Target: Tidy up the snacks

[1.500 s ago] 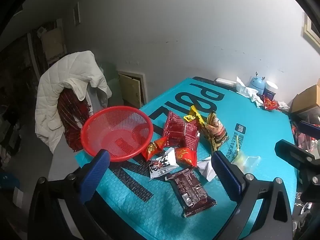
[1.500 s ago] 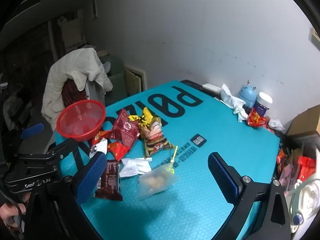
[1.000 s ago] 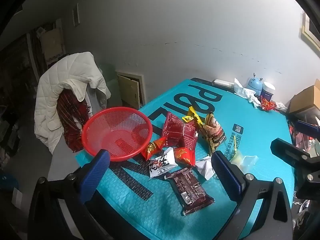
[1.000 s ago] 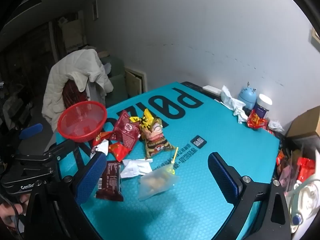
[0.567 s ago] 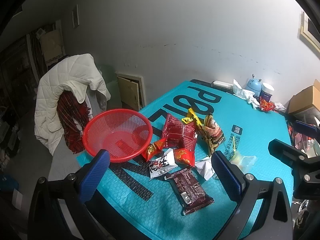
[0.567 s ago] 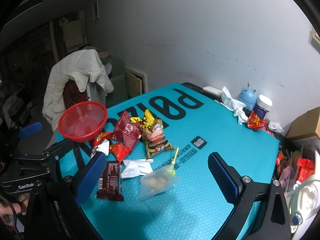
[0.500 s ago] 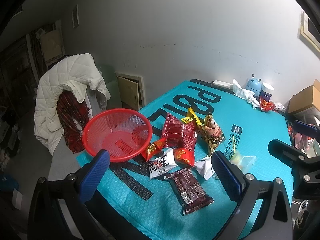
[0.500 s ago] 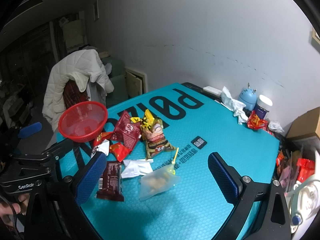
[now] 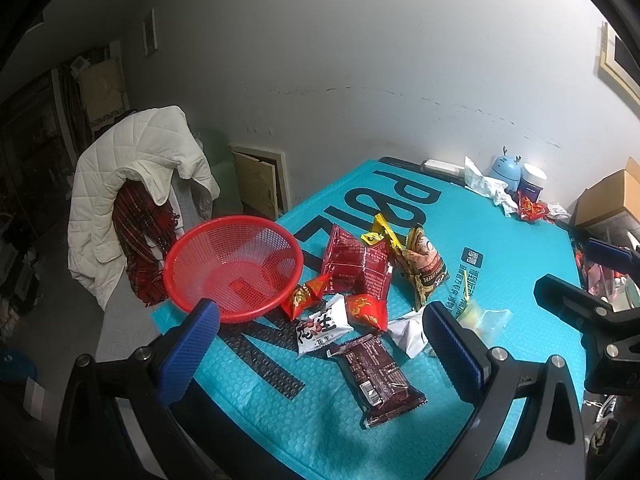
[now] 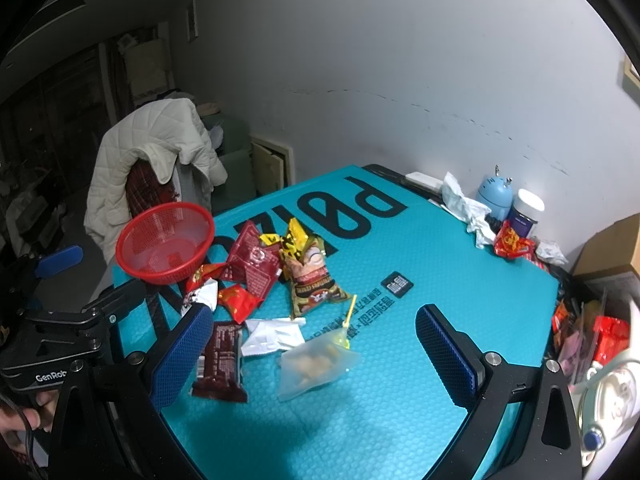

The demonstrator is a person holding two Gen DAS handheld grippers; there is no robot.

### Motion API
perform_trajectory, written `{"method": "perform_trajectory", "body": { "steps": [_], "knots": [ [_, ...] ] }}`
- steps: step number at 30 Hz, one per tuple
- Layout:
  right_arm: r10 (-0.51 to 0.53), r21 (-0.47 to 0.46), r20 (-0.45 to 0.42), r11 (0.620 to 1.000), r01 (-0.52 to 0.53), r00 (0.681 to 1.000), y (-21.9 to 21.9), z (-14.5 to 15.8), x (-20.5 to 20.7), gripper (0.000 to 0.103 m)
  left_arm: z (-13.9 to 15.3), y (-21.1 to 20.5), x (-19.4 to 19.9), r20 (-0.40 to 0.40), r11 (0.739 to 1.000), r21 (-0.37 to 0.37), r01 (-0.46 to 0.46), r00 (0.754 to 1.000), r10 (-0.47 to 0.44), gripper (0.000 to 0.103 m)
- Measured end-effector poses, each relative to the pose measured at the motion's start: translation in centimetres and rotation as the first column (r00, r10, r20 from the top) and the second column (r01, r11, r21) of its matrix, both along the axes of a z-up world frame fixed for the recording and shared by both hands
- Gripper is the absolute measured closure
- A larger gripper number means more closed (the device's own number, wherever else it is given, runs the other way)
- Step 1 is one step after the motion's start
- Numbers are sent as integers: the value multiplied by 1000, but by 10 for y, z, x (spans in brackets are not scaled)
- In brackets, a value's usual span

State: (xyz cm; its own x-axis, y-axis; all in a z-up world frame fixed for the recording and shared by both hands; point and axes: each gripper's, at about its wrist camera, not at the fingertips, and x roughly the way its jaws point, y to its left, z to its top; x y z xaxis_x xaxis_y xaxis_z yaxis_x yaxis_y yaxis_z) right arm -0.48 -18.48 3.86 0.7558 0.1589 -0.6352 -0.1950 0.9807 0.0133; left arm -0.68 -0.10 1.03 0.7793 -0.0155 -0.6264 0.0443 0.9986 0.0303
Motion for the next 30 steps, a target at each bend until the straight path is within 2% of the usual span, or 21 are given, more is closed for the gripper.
{"method": "perform_trajectory", "body": {
  "steps": [30],
  "knots": [
    [4,-1,5,1000,-4,1000,6,4,-4,0,2,-1,-4,6,1000,-5,4,1000,-4,0]
  ]
}}
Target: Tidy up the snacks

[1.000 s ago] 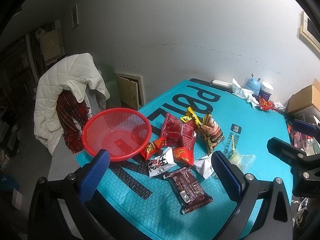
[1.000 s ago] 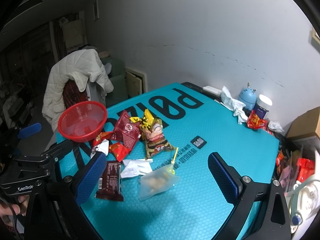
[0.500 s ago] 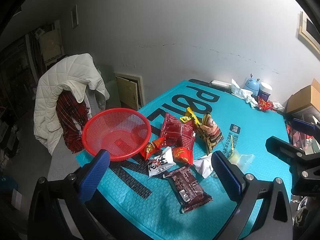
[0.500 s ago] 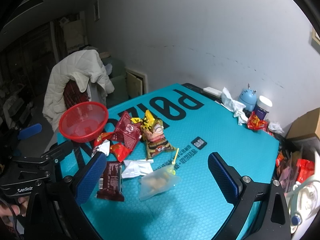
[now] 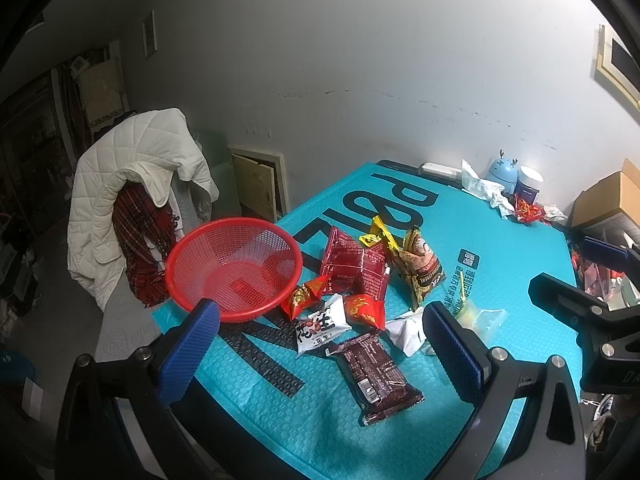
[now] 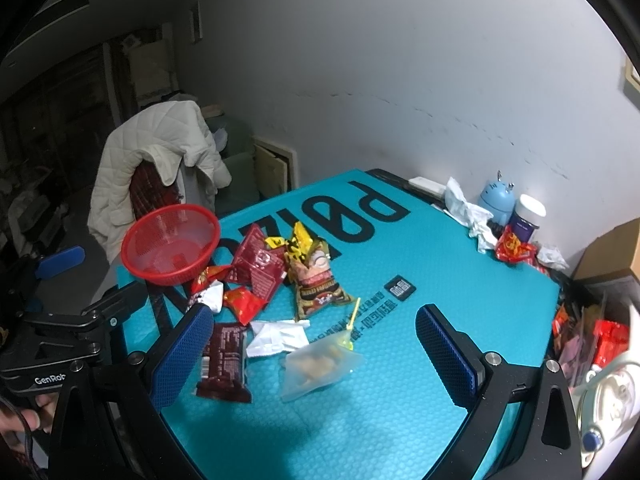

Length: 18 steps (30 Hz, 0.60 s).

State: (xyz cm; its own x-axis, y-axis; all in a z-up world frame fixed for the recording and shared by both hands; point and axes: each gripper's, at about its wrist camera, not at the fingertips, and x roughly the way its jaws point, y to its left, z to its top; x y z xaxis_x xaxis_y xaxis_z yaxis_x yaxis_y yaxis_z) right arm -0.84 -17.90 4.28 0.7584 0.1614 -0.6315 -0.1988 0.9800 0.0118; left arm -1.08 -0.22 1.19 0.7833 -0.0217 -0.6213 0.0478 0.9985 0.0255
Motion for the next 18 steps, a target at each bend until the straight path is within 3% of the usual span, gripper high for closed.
{"method": "perform_trajectory", "body": {
  "steps": [18],
  "knots": [
    [36,25,7,999,-36,999,0,-1,-3,0,1,0,1,2,999,-21,42,999,-42,0]
  ]
}}
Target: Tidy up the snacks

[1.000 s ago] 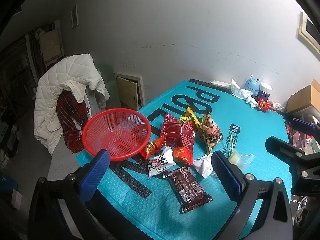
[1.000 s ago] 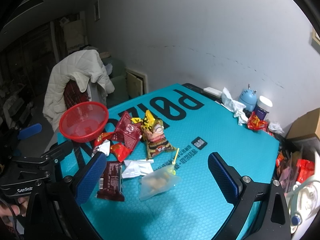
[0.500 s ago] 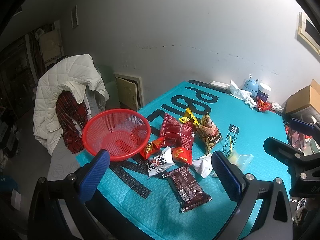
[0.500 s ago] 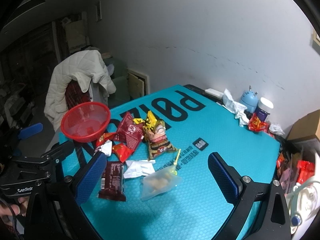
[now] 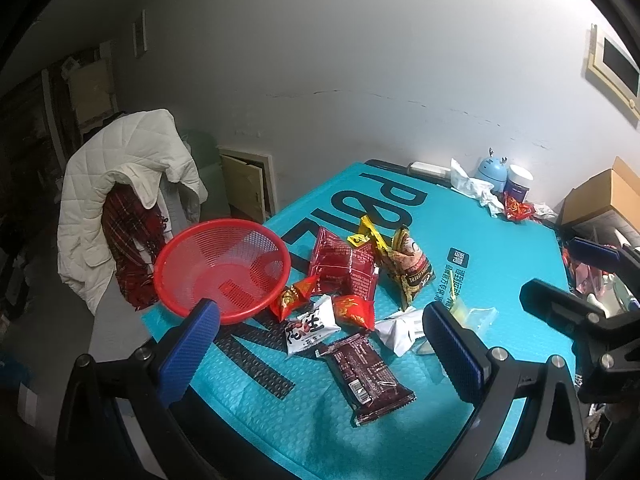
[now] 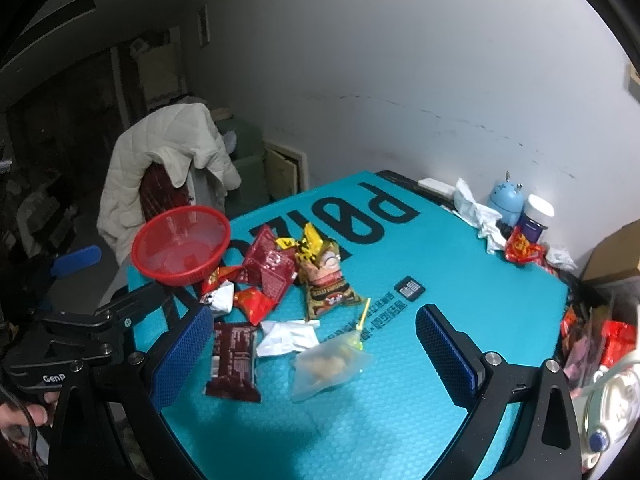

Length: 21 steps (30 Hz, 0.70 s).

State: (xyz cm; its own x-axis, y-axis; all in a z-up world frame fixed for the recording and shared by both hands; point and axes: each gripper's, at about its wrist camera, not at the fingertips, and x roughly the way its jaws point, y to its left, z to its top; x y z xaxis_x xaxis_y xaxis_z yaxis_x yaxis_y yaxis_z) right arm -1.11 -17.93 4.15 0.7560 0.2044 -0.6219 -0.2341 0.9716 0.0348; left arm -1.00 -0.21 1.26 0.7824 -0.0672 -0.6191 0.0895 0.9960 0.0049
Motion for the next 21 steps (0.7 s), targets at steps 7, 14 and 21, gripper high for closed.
{"method": "perform_trajectory", "body": {
  "steps": [7,14,21],
  "knots": [
    [18,-27,-33,999,-18,999,6,-12,8,0,-16,1,8,-43,1000,-14,19,999,-19,0],
    [17,-44,-102,999,-21,995,8,-37,25,0,-39,7,18,-98,998,-57,10,995,-16,0],
    [13,-65,-151,998,-23,988,9,-60,39,0,-62,9,32,-171,997,-70,17,985,-29,0]
  ]
}}
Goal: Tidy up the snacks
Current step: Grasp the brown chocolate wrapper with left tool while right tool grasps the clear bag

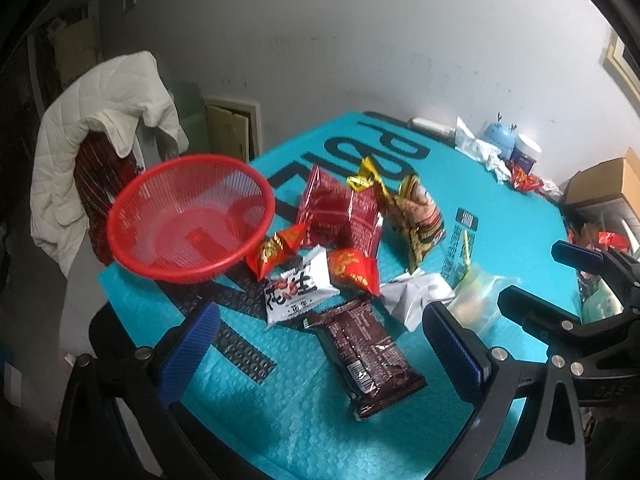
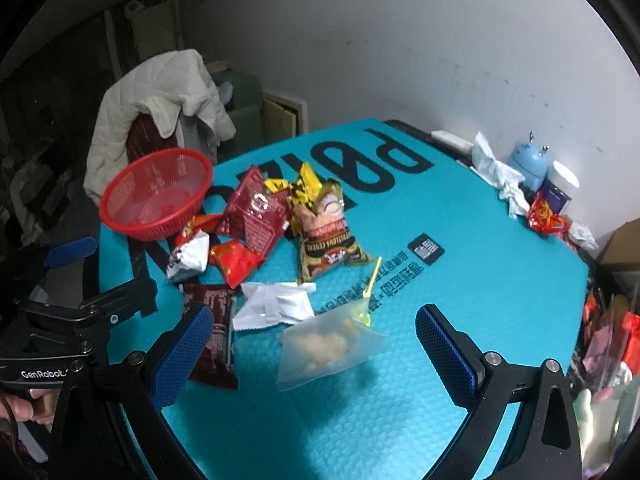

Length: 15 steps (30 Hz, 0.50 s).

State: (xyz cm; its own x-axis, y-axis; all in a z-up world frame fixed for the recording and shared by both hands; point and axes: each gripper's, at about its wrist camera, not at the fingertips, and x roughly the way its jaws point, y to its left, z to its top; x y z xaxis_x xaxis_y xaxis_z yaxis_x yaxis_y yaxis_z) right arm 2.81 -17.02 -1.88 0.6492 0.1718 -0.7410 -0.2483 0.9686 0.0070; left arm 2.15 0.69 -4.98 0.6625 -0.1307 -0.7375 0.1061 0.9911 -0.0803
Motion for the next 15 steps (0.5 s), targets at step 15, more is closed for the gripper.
{"method": "perform_trajectory", "body": {
  "steps": [15],
  "knots": [
    [-21,-43,-81,999,18,996,1,-50,23,0,-41,1,15,-94,999,35,35,995,-32,0]
  ]
}}
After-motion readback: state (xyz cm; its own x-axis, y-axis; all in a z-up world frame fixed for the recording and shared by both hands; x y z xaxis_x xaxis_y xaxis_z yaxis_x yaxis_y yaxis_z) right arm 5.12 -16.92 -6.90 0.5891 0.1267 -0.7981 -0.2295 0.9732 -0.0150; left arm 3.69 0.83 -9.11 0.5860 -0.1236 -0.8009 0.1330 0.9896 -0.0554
